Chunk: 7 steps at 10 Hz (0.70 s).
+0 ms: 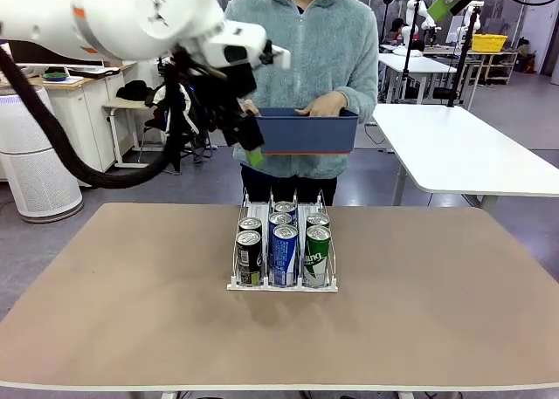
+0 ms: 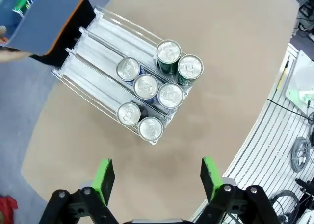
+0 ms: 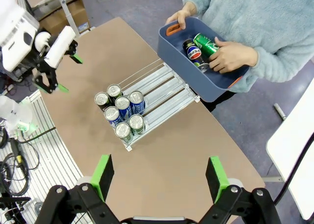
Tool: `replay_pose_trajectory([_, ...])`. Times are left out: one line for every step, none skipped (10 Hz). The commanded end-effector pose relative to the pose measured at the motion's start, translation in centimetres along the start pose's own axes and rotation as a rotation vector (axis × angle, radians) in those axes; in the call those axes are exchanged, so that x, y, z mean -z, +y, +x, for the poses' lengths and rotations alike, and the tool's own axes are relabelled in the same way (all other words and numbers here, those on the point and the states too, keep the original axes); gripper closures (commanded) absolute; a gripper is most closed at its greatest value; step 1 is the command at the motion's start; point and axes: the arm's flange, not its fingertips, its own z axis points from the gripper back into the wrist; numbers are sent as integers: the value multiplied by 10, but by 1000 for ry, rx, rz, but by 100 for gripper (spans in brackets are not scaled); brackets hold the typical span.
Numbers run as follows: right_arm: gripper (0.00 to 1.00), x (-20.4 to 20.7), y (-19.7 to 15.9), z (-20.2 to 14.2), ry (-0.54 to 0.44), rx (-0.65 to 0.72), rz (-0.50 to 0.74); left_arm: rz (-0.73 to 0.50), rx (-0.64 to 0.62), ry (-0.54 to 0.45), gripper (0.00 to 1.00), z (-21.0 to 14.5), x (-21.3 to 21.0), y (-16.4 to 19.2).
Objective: Fill the beverage cans into the dispenser.
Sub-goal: Pick up the Sprite handed by the human.
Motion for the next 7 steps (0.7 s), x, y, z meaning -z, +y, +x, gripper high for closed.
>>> replay_pose_trajectory([0, 1, -1, -1, -2, -6, 5, -64, 49, -53, 6, -33, -28, 9])
replay_pose_trajectory([0, 1, -1, -1, -2, -6, 5, -78, 69, -30, 6, -40, -51, 18])
replay_pose_trajectory([0, 1, -1, -1, -2, -6, 5, -34, 32, -19, 6, -43, -76, 24])
replay_pose_trajectory([0, 1, -1, -1, -2, -6, 5, 11, 5, -40, 6, -45, -98, 29])
replay_pose_trajectory([0, 1, -1, -1, -2, -6, 5, 7, -9, -30, 6, -47, -108, 36])
replay_pose_trajectory([0, 1, -1, -1, -2, -6, 5, -16, 33, -41, 6, -47, -96, 40])
replay_pose_trajectory([0, 1, -1, -1, -2, -6, 5, -8, 14, -54, 6, -49, -105, 31])
